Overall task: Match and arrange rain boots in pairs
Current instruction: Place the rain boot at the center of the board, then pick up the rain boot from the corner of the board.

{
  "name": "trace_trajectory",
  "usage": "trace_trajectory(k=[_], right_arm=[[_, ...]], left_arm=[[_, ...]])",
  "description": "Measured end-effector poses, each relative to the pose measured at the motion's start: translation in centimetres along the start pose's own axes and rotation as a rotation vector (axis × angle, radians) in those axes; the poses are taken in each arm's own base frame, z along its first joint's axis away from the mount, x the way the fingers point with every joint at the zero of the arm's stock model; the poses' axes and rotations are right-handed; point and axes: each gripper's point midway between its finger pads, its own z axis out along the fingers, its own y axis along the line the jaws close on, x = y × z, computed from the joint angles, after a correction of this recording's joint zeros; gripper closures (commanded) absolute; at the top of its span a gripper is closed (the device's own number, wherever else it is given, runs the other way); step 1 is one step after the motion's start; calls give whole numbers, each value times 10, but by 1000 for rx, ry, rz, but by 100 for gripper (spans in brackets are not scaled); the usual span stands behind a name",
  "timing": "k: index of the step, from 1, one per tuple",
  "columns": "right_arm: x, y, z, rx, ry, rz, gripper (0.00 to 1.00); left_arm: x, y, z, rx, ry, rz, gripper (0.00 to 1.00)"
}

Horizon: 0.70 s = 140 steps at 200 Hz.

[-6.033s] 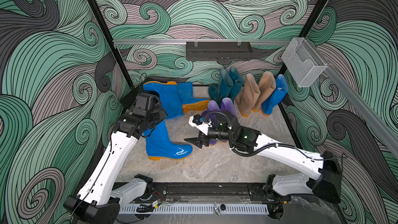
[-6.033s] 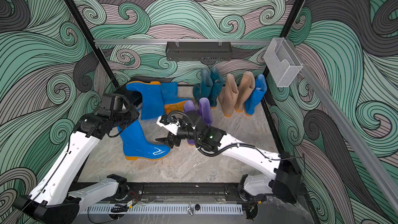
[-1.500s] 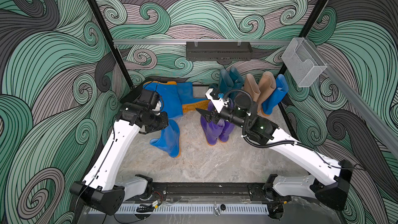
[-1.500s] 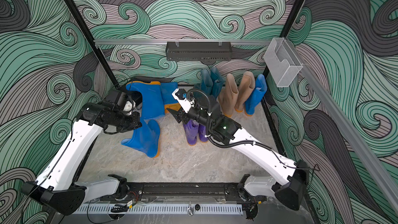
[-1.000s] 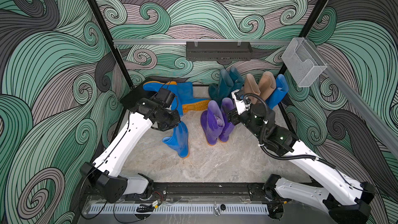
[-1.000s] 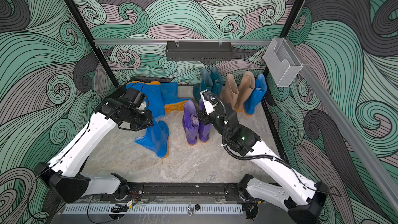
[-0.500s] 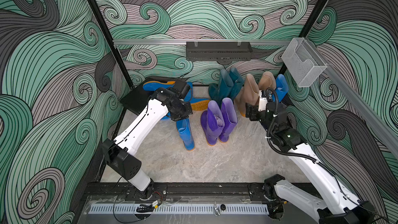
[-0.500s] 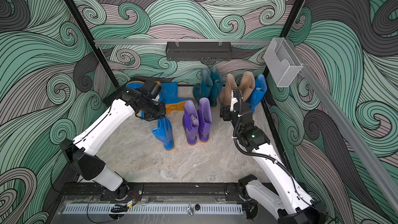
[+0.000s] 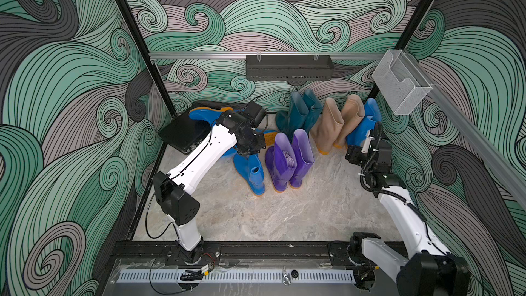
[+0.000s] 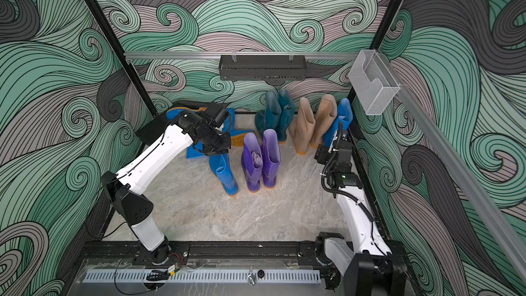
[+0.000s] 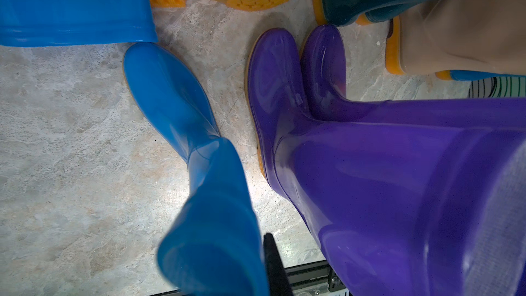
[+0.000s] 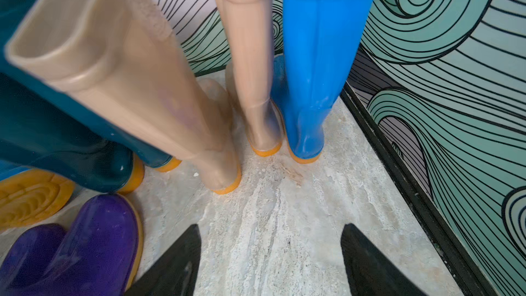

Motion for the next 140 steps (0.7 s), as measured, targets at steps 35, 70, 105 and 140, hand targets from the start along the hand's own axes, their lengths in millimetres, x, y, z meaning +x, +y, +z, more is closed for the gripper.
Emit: trace_trajectory(k=[35, 70, 105, 140], right_arm=[[-2, -20, 22, 47, -10, 27, 19], [-11, -36, 42, 75, -53, 40, 16], [-13, -45, 66, 77, -83, 27, 13], [-17, -48, 84, 75, -113, 4, 11]], left_arm=[[-2, -9, 4, -10, 15, 26, 100], [-1, -12, 2, -19, 23, 47, 100], [-4, -15, -8, -15, 13, 77, 62], [-20, -29, -38, 22, -91, 130, 45]])
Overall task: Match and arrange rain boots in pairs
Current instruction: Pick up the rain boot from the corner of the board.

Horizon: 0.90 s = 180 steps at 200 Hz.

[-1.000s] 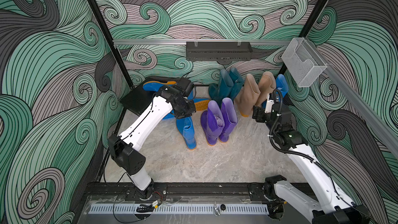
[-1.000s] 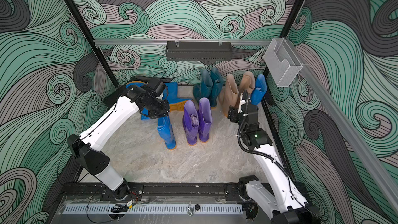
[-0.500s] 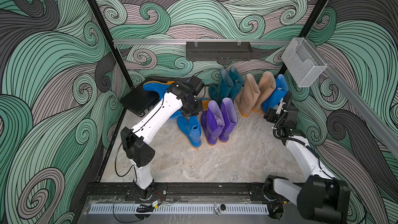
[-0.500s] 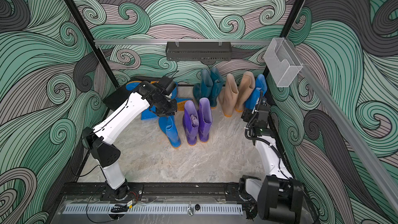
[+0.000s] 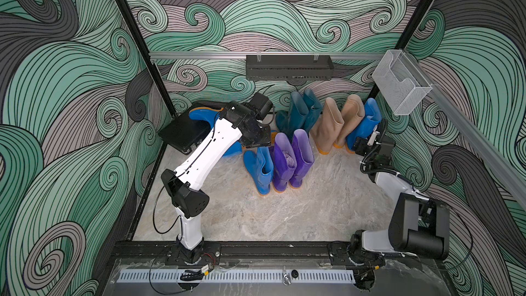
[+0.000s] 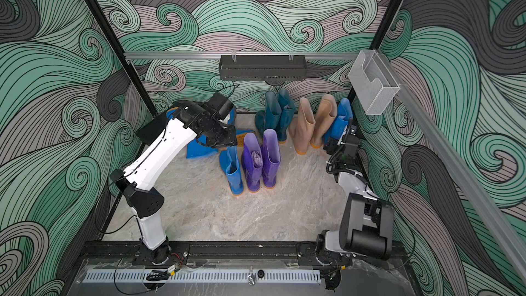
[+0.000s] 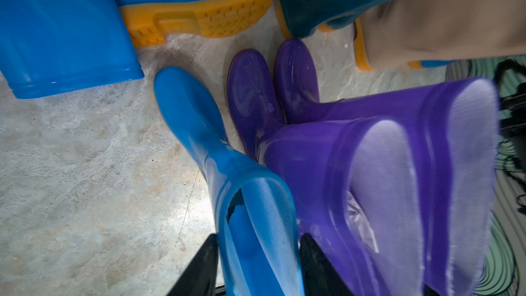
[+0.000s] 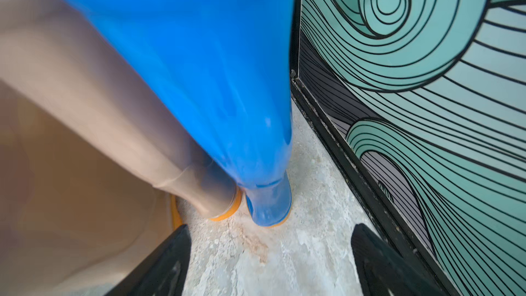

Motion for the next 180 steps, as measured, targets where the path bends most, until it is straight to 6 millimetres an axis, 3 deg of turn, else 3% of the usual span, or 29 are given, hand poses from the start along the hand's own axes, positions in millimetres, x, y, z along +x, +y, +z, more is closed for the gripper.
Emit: trace_trajectory(k=[72, 96, 116, 155, 180], right_arm=[[-34, -3, 37, -24, -105, -18, 10], [-45, 1, 53, -39, -129, -38, 16], [-51, 2, 62, -40, -141, -43, 30], [-55, 3, 63, -43, -168, -59, 72], [-51, 4, 56, -53, -157, -94, 88]], left_arm=[[-15, 31, -38, -103, -199, 137, 37], [-17, 40, -48, -123, -241, 153, 37], [-19, 44, -46, -138, -249, 156, 37], [-20, 46, -35, -154, -232, 163, 37], [-19, 49, -29, -165, -225, 171, 37]])
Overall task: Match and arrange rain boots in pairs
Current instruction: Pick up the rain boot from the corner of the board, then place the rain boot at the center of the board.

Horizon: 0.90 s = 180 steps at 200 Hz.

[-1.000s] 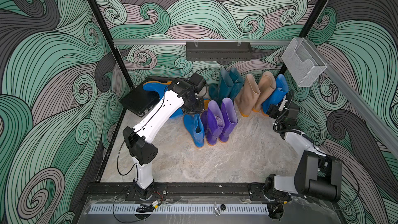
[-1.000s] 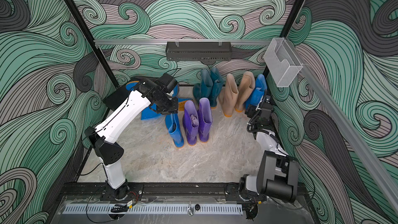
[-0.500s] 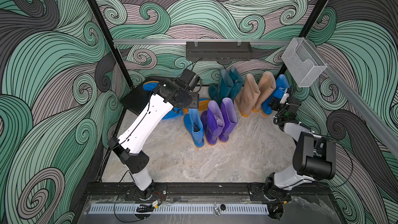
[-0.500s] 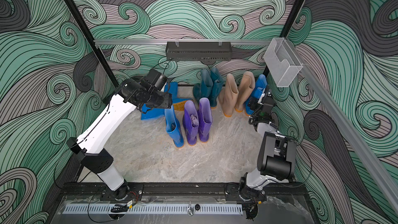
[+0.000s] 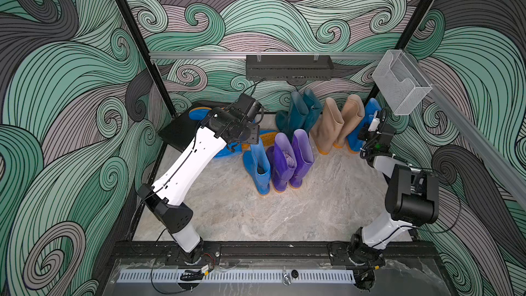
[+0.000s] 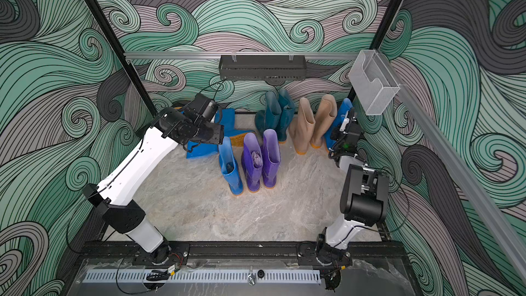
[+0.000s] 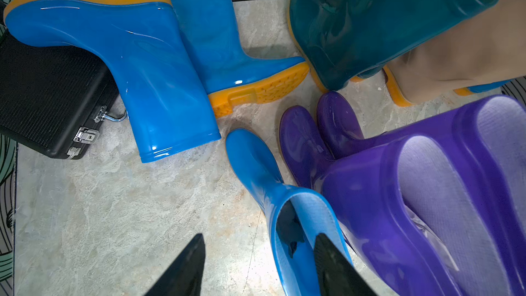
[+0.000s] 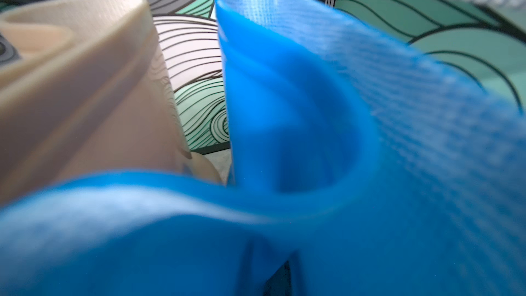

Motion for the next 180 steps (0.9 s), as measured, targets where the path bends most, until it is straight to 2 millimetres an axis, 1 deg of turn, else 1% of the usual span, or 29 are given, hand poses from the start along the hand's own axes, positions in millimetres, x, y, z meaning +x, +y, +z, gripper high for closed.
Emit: trace_trajectory(k=[16, 28, 47, 59, 76, 95, 117, 134, 157, 180], right_arm=[[2, 1, -11, -3, 22, -13, 91], [2, 1, -23, -3, 38, -16, 96], [6, 1, -52, 0, 63, -13, 99], [9, 2, -74, 1, 82, -4, 100], [10, 3, -102, -5, 107, 7, 100], [8, 6, -134, -18, 143, 15, 100], [10, 10, -174, -34, 194, 27, 100], [11, 16, -200, -67, 239, 34, 100], [0, 30, -230, -146, 284, 45, 100], [-26, 47, -258, -241, 289, 51, 100]], left_arm=[[2, 1, 6, -8, 6, 7, 37], [6, 4, 11, -16, 13, 10, 37], [10, 10, 16, -26, 15, 13, 37], [12, 15, 14, -27, 4, 12, 37], [10, 22, 5, -21, -34, 7, 36], [7, 30, -10, -6, -93, -1, 35], [4, 37, -27, 13, -159, -9, 34], [4, 39, -36, 29, -191, -9, 34], [1, 38, -41, 53, -214, 1, 34], [0, 33, -40, 79, -217, 9, 34]])
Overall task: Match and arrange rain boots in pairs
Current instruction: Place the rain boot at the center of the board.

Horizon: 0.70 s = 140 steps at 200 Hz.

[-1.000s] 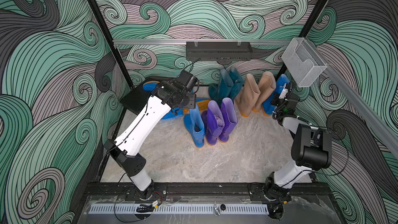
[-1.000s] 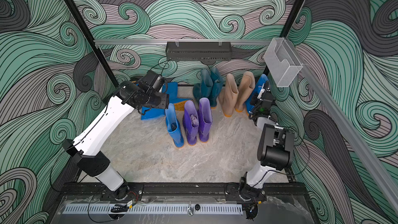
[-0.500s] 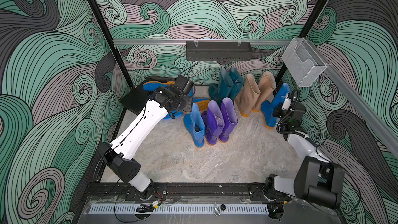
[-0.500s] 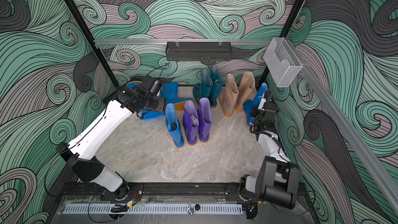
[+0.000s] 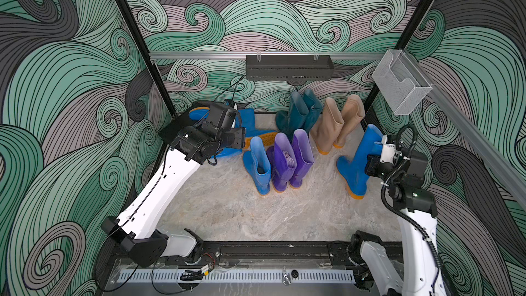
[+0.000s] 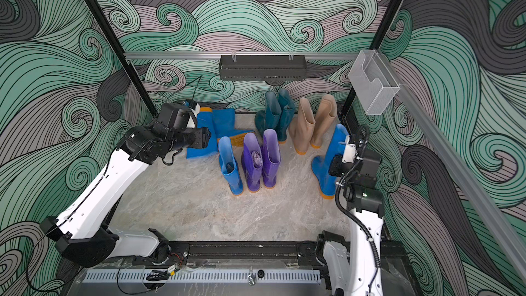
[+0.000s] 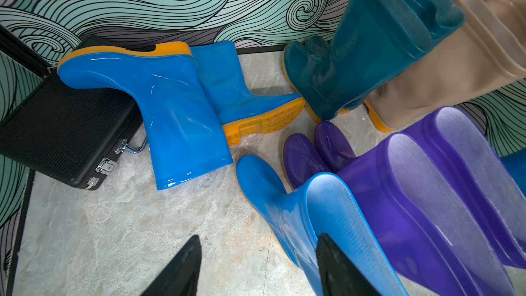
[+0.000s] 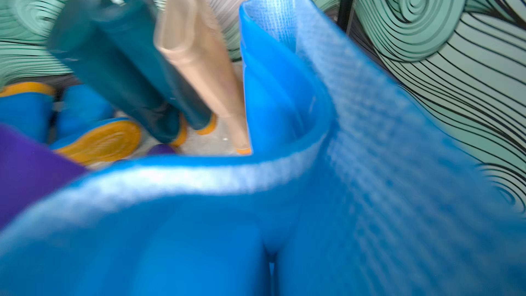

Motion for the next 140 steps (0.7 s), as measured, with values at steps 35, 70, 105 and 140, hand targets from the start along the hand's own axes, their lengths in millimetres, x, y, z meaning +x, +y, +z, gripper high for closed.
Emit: trace_trajectory(k=[35, 70, 105, 140], right_arm=[[-24, 36, -41, -150, -2, -37, 100], [-30, 67, -65, -300, 25, -37, 100], [-47, 90, -77, -441, -2, 2, 100], [-74, 105, -84, -549, -74, 37, 100]], left_arm=[[4, -4, 1, 29, -1, 0, 34], [6, -6, -2, 54, -10, -4, 34], [4, -9, -2, 69, -16, -5, 34], [3, -11, -1, 79, -22, -7, 34]])
